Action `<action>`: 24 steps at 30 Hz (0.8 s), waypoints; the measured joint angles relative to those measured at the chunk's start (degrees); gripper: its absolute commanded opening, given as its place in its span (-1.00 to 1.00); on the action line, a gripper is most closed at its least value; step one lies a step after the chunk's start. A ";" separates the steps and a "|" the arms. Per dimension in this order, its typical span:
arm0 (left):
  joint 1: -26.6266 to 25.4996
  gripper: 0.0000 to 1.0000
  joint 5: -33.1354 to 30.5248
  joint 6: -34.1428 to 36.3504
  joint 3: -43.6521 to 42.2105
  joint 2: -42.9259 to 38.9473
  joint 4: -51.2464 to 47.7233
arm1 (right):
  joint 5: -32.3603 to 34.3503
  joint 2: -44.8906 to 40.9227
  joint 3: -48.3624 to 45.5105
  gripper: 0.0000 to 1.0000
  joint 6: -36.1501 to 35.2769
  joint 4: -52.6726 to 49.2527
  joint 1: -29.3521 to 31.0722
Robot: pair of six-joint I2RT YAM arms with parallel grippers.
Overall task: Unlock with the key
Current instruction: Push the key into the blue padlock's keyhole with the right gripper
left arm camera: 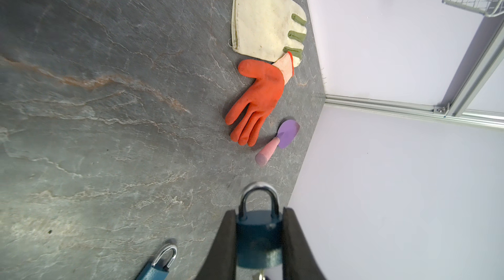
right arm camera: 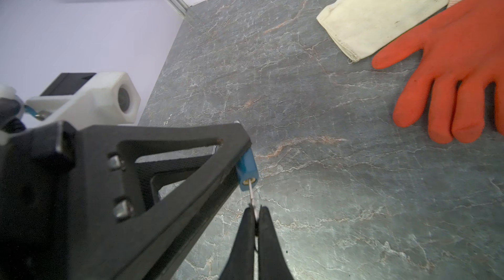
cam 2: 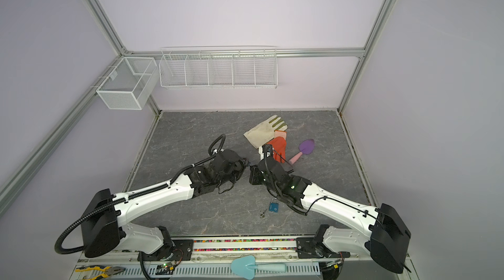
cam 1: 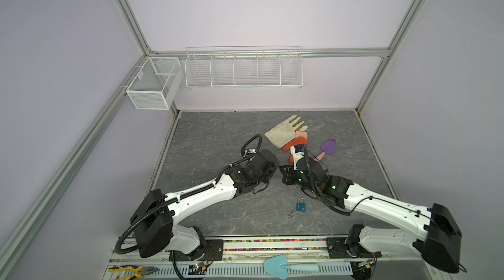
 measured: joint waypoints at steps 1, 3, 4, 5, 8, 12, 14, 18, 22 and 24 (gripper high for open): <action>0.00 -1.00 -0.26 -0.22 -0.42 -0.59 -0.02 | -0.33 -0.02 -0.28 -0.87 -0.35 0.87 0.11; 0.09 -1.00 -0.87 -0.85 -1.14 -1.86 -0.04 | -1.09 -0.07 -0.79 -0.87 -1.22 2.84 0.26; 0.11 -1.00 -1.14 -1.09 -1.36 -2.29 -0.07 | -1.40 -0.20 -1.20 -0.87 -1.60 4.07 0.26; 0.11 -1.00 -1.40 -1.29 -1.53 -2.78 -0.09 | -1.68 -0.37 -1.68 -0.87 -1.84 5.18 0.26; 0.11 -1.00 -1.79 -1.75 -1.88 -3.65 -0.02 | -2.34 -0.76 -2.54 -0.87 -2.29 7.43 0.26; 0.22 -1.00 -1.92 -2.89 -2.99 -4.83 0.55 | -2.38 -0.85 -2.71 -0.87 -3.85 8.28 0.79; 0.20 -1.00 -1.55 -3.48 -3.54 -5.20 0.85 | -1.81 -1.22 -3.13 -0.87 -4.52 8.48 1.29; 0.15 -1.00 -0.37 -4.79 -3.72 -5.35 1.92 | 1.49 -2.99 -3.89 -0.87 -5.95 8.66 2.80; -0.09 -1.00 0.39 -5.79 -3.72 -6.43 3.02 | 6.43 -4.72 -3.93 -0.87 -8.41 8.66 5.05; -0.13 -1.00 0.68 -6.05 -3.72 -6.73 3.50 | 8.26 -5.16 -3.91 -0.87 -9.60 8.72 5.75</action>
